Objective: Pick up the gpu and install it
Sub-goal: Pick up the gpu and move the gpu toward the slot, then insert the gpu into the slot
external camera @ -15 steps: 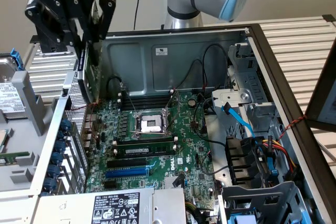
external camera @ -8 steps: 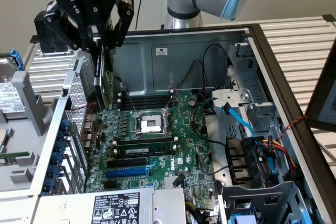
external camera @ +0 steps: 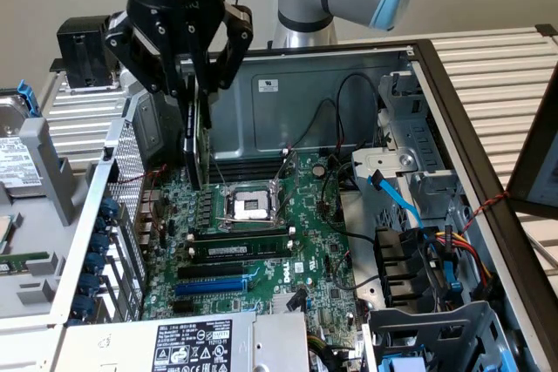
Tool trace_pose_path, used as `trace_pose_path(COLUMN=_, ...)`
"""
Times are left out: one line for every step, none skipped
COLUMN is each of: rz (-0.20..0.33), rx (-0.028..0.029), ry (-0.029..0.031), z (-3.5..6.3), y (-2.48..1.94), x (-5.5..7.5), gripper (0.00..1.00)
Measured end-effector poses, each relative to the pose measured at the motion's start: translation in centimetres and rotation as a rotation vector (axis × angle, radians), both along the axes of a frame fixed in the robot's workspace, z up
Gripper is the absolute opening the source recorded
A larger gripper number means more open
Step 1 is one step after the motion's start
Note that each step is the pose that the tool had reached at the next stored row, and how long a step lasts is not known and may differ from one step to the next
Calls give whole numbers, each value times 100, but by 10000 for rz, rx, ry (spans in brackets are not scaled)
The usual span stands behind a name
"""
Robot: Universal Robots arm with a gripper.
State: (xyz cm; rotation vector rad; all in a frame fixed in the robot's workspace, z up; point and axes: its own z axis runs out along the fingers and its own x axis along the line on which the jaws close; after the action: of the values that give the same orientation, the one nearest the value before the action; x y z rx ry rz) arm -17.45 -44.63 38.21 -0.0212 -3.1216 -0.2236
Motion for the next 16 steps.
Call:
trace_pose_path(rz=1, rx=1, ry=10, z=-4, y=-4, x=41, gripper=27)
trace_pose_path(rz=1, rx=1, ry=16, z=-7, y=-8, x=89, gripper=27)
trace_pose_path(rz=1, rx=0, ry=20, z=-9, y=-11, x=136, gripper=27)
trace_pose_path(rz=0, rx=-1, ry=23, z=-10, y=-14, x=177, gripper=27)
trace_pose_path(rz=1, rx=0, ry=24, z=-12, y=-17, x=224, gripper=27)
trace_pose_path(rz=1, rx=0, ry=27, z=-14, y=-21, x=272, gripper=27)
trace_pose_path(rz=1, rx=0, ry=31, z=-16, y=-23, x=315, gripper=27)
trace_pose_path(rz=0, rx=0, ry=33, z=-20, y=-24, x=349, gripper=27)
trace_pose_path(rz=1, rx=2, ry=34, z=-23, y=-25, x=370, gripper=27)
trace_pose_path(rz=1, rx=5, ry=34, z=-24, y=-26, x=378, gripper=27)
trace_pose_path(rz=2, rx=8, ry=40, z=-24, y=-26, x=379, gripper=27)
trace_pose_path(rz=1, rx=8, ry=40, z=-24, y=-26, x=379, gripper=27)
trace_pose_path(rz=1, rx=8, ry=40, z=-24, y=-26, x=379, gripper=27)
trace_pose_path(rz=1, rx=8, ry=40, z=-24, y=-26, x=380, gripper=27)
trace_pose_path(rz=1, rx=8, ry=40, z=-24, y=-26, x=379, gripper=27)
trace_pose_path(rz=1, rx=9, ry=40, z=-24, y=-26, x=379, gripper=27)
